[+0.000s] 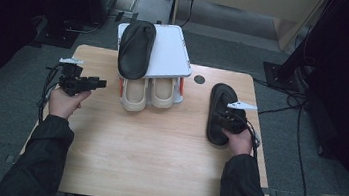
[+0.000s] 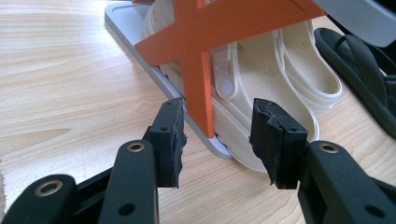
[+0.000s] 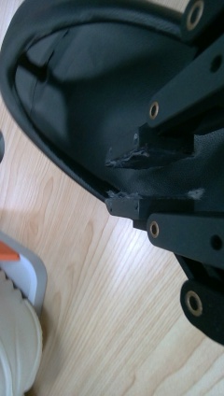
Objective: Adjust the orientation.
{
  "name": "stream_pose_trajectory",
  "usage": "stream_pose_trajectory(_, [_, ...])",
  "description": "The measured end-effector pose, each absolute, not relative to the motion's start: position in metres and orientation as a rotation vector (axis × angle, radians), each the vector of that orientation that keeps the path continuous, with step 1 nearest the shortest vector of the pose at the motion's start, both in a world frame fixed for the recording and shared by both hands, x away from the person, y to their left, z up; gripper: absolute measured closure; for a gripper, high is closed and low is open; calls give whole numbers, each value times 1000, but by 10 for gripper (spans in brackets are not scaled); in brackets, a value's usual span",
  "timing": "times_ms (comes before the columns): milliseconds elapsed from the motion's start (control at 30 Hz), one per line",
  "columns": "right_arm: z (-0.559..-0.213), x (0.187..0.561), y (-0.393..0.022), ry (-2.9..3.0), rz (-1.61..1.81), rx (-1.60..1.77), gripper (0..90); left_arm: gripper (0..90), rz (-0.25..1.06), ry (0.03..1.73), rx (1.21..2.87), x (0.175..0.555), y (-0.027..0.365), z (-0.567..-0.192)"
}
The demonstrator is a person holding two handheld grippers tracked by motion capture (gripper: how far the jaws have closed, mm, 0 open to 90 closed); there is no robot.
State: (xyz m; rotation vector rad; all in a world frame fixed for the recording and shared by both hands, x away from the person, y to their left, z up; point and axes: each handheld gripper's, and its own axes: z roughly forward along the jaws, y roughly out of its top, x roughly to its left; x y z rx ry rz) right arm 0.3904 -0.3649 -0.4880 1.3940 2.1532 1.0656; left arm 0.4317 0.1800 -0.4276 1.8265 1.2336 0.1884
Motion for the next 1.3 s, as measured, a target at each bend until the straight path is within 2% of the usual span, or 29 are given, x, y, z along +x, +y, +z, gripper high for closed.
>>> stream_pose_trajectory(267, [-480, 388, -368, 2123, 1053, 1402, 708, 541, 177, 1225, 1841, 431, 178, -432])
stream_pose_trajectory(567, [-465, 383, -398, 1997, 1108, 1418, 664, 523, 164, 1201, 1853, 431, 172, -436])
stream_pose_trajectory(833, [-480, 397, -413, 1945, 1120, 1501, 579, 523, 157, 1196, 1855, 432, 173, -438])
stream_pose_trajectory(1100, [-494, 412, -414, 1937, 1064, 1552, 582, 524, 154, 1194, 1856, 432, 172, -438])
stream_pose_trajectory(1300, [-497, 416, -412, 1922, 1040, 1606, 642, 524, 149, 1191, 1863, 432, 172, -439])
